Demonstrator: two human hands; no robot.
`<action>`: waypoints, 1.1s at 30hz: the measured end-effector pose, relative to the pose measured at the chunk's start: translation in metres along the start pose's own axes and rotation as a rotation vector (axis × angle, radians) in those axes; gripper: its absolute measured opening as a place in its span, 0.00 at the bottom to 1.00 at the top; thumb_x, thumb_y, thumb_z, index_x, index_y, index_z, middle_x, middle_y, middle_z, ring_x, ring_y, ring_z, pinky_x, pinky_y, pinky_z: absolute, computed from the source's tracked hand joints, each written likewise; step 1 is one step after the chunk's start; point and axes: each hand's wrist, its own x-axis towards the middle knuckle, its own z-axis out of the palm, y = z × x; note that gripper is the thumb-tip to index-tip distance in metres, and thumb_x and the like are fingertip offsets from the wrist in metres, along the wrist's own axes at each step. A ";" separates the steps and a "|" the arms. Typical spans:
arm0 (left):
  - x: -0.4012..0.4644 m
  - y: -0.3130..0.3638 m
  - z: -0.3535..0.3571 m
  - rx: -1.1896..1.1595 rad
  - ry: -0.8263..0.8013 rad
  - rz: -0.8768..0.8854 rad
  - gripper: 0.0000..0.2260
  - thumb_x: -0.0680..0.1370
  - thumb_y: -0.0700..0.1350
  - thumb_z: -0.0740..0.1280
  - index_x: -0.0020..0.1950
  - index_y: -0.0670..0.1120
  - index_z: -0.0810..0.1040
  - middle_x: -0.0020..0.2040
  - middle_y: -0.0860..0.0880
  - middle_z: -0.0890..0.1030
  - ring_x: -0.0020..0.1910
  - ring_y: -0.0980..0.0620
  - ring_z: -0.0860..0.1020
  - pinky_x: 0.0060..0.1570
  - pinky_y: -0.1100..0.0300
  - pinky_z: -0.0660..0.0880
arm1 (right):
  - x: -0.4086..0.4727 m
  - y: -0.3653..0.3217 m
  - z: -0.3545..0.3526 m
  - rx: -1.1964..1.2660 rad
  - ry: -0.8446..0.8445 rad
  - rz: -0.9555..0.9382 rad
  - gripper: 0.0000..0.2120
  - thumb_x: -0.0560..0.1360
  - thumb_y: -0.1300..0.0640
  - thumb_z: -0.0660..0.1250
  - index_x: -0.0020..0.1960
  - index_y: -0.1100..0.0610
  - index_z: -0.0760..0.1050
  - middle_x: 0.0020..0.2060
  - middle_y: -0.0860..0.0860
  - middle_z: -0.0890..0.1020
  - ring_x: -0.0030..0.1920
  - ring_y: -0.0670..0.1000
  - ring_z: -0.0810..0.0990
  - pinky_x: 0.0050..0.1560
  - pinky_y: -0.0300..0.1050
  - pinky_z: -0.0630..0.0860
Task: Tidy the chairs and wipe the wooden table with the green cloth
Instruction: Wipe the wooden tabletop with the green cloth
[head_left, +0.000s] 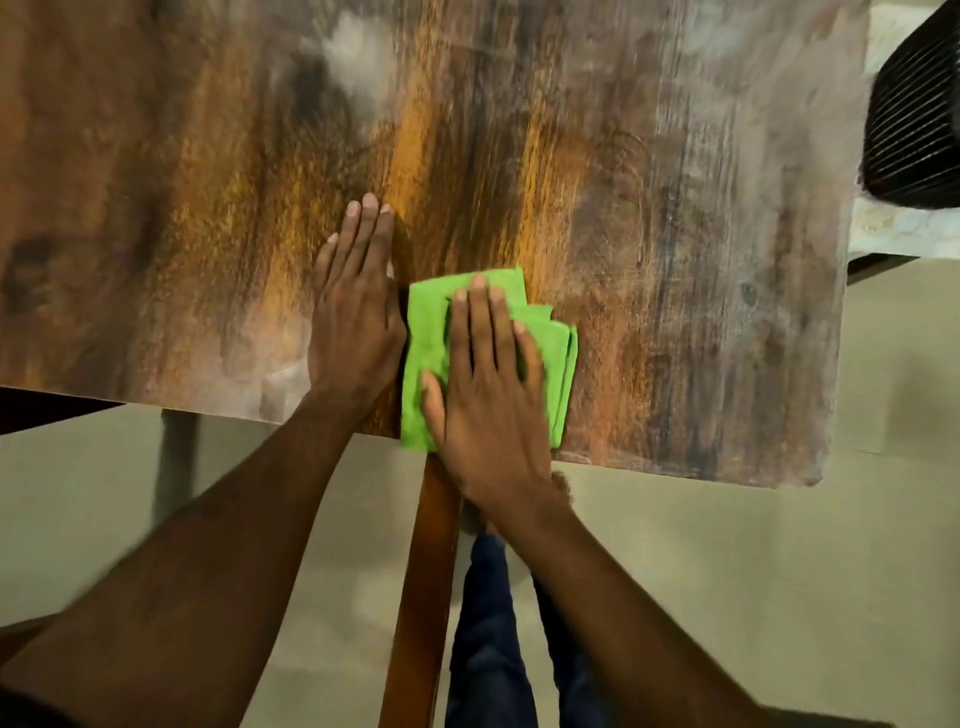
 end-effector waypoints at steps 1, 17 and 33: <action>0.001 0.000 0.001 0.009 -0.002 0.003 0.25 0.87 0.42 0.49 0.86 0.42 0.58 0.86 0.45 0.57 0.86 0.50 0.52 0.84 0.48 0.51 | -0.006 0.001 0.001 0.009 -0.001 -0.013 0.37 0.87 0.41 0.49 0.86 0.60 0.41 0.86 0.58 0.42 0.86 0.55 0.40 0.85 0.57 0.46; 0.000 0.008 0.001 0.148 -0.036 0.006 0.27 0.89 0.50 0.49 0.87 0.41 0.52 0.87 0.43 0.53 0.87 0.49 0.49 0.85 0.49 0.48 | 0.137 0.061 -0.027 -0.002 0.118 0.046 0.35 0.87 0.41 0.47 0.87 0.59 0.49 0.86 0.56 0.50 0.86 0.54 0.48 0.85 0.54 0.48; 0.004 0.009 0.003 0.232 -0.172 0.235 0.28 0.89 0.51 0.49 0.87 0.43 0.47 0.88 0.45 0.48 0.87 0.50 0.46 0.84 0.46 0.51 | 0.080 0.073 -0.019 -0.043 0.097 0.094 0.36 0.86 0.40 0.49 0.87 0.58 0.46 0.87 0.55 0.46 0.86 0.53 0.45 0.85 0.55 0.49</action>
